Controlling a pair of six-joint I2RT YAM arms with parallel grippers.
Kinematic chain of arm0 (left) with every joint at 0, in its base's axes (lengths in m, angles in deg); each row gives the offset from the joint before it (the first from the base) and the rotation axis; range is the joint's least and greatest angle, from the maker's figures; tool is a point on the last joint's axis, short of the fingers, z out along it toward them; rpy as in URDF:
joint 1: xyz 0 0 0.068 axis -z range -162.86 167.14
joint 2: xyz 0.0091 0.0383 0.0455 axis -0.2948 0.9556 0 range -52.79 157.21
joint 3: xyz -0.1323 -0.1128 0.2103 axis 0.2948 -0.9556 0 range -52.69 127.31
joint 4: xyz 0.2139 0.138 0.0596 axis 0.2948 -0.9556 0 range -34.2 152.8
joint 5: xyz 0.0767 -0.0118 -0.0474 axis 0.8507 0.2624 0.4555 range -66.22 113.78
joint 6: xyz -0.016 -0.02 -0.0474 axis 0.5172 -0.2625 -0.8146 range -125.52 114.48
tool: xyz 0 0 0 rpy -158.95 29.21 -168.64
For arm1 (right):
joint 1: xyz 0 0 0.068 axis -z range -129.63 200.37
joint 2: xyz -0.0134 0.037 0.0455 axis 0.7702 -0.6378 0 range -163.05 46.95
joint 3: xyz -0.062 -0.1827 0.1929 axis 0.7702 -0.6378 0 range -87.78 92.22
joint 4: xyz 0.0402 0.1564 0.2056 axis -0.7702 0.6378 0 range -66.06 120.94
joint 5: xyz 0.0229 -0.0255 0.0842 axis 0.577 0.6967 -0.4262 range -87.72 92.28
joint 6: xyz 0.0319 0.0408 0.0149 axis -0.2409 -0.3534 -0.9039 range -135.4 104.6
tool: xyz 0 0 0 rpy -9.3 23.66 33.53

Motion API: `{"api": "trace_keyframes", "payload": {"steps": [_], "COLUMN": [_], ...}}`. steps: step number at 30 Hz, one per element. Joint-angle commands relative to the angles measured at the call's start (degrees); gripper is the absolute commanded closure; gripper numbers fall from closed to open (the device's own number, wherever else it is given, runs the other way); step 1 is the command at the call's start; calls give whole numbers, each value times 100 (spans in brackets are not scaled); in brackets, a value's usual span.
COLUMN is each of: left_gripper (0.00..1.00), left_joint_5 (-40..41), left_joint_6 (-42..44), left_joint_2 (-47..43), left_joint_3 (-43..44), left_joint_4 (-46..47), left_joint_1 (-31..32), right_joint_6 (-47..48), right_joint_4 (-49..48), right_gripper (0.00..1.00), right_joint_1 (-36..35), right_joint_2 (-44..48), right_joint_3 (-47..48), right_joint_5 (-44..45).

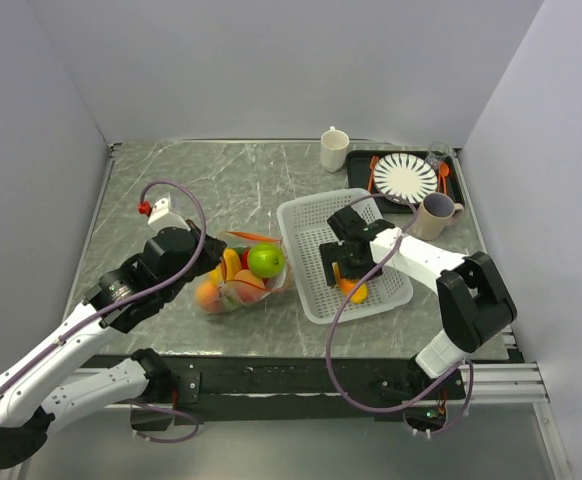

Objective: Place the food in the zip-top bag and seal the zipper
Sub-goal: Pick up the fake fruit from the bin, then place the fake fruit in the zipper food storage bag.

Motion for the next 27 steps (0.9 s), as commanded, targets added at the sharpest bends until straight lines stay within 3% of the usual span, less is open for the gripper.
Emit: {"api": "trace_keyframes", "payload": {"steps": [1,2,3,5,6,7,17,27], "left_gripper": [99,99,99,99,99,99,99,99], "left_joint_5": [-66,-66,-75,-66,-84,-110,-225,-321], "left_joint_6": [-41,-59,-59,-103,-121,-130,-525,-763], "left_joint_2": [-55,-64,-64,-12,6,32,-187,-56], "left_joint_3": [-99,-134,-187,-205,-205,-196,-530,-451], "left_joint_4": [501,527,545,545,545,545,659,624], "left_joint_1": [-17,-17,-26,-17,-17,-17,-17,-26], "right_joint_6": [-217,-261,-287,-340,-367,-428,-1061,-1843], "right_joint_4": [-548,-558,-576,-681,-707,-655,-874,-1612], "right_gripper": [18,29,52,72,91,97,100,100], "right_joint_1": [4,-5,-13,-13,-13,-22,-391,-1621], "right_joint_2": [91,135,179,389,460,539,2216,2562], "right_joint_3": [-185,-186,-203,-265,-274,-248,-80,16], "right_joint_5": [-271,-280,-358,-464,-604,-605,-1228,-1447]}}
